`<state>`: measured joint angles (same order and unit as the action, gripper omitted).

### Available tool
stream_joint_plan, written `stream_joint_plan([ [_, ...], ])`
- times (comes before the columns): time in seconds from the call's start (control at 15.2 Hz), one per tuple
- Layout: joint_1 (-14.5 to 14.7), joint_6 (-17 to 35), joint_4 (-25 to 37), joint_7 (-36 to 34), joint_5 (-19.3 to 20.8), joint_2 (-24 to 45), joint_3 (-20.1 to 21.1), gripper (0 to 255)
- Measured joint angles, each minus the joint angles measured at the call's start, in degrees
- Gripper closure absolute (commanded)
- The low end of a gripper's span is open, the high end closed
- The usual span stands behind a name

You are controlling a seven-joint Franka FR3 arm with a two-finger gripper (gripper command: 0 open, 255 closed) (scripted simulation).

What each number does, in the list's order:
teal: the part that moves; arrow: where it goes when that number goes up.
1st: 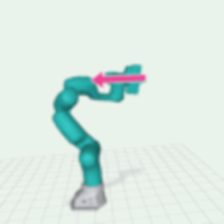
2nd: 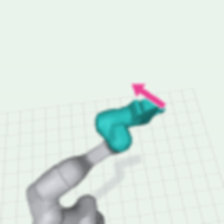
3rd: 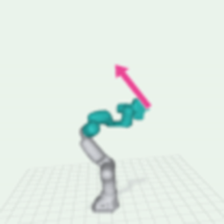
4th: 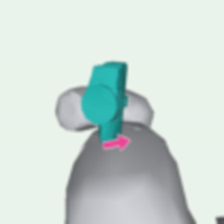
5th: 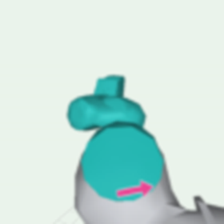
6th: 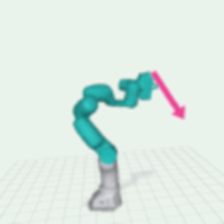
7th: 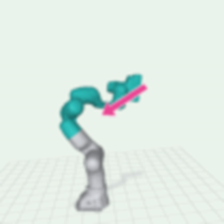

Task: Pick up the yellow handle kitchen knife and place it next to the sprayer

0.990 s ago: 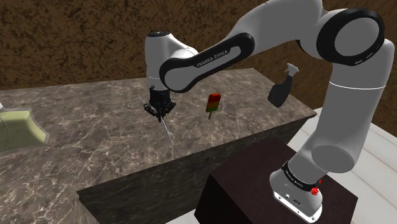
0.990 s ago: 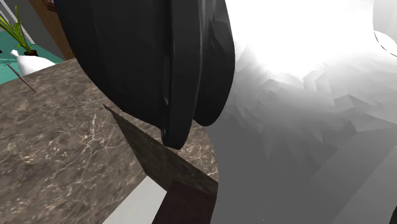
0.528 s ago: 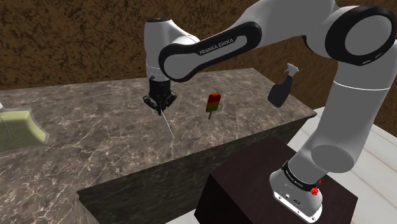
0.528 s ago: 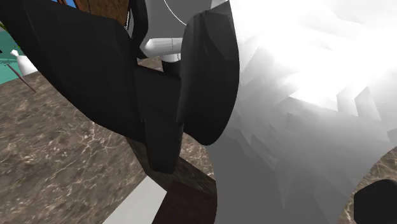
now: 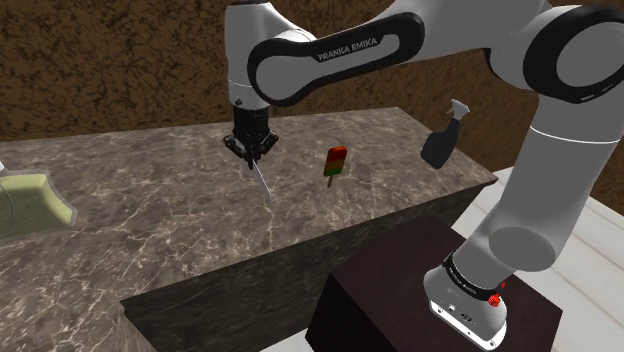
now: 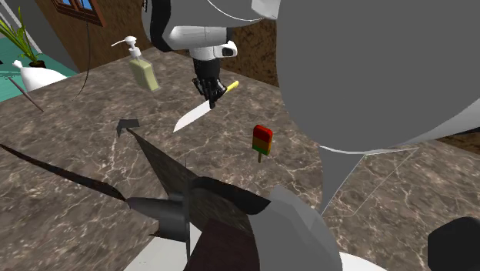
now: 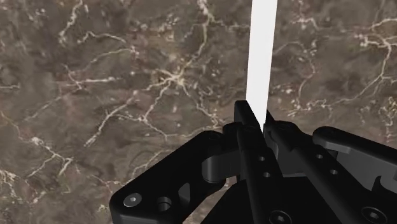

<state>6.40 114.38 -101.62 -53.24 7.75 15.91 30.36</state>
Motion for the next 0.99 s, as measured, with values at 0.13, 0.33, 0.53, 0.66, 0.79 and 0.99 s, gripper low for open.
stream_joint_plan([
  [0.13, -0.1, -1.4, 0.9, 0.2, -0.4, -0.6, 0.1, 255],
  [0.33, 0.1, -3.5, 2.8, 0.2, -0.6, -0.8, 0.3, 255],
  [0.53, 0.0, -5.7, 4.5, 0.5, -0.9, -1.4, 0.4, 255],
  [0.66, -0.1, -7.1, 5.5, 0.7, -1.2, -1.8, 0.5, 255],
  [0.79, 0.0, -8.5, 6.8, 0.8, -1.3, -2.0, 0.5, 255],
  [0.99, 0.0, -10.8, 8.9, 0.9, -1.5, -2.2, 0.6, 255],
])
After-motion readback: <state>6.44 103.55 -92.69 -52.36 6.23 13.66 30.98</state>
